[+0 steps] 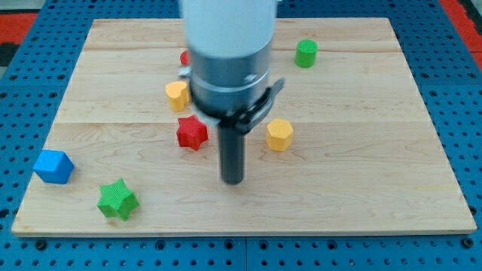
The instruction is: Slide the green star towards yellow hexagon
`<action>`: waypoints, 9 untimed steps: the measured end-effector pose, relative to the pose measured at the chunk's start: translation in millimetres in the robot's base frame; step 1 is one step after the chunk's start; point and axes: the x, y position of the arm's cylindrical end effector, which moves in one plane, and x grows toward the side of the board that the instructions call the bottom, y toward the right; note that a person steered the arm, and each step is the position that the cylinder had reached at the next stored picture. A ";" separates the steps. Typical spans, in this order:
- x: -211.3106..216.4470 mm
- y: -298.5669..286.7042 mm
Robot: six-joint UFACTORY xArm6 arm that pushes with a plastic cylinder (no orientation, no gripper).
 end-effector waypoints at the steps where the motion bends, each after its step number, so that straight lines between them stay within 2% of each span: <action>1: 62.7 -57.2; 2: 62.9 -61.5; 4: 61.8 -184.0; 5: 48.8 -212.3; 6: 33.0 -197.3; 9: 30.7 -84.7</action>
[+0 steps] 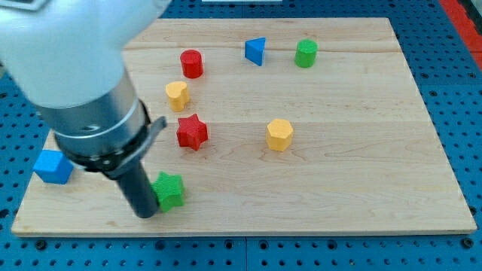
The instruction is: Slide the green star towards yellow hexagon
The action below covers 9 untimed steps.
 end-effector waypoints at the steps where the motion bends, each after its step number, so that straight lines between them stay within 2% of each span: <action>1: -2.2 12.0; 2: -3.5 -16.4; 3: -14.3 -15.3; 6: -21.8 73.8; 9: -21.8 87.6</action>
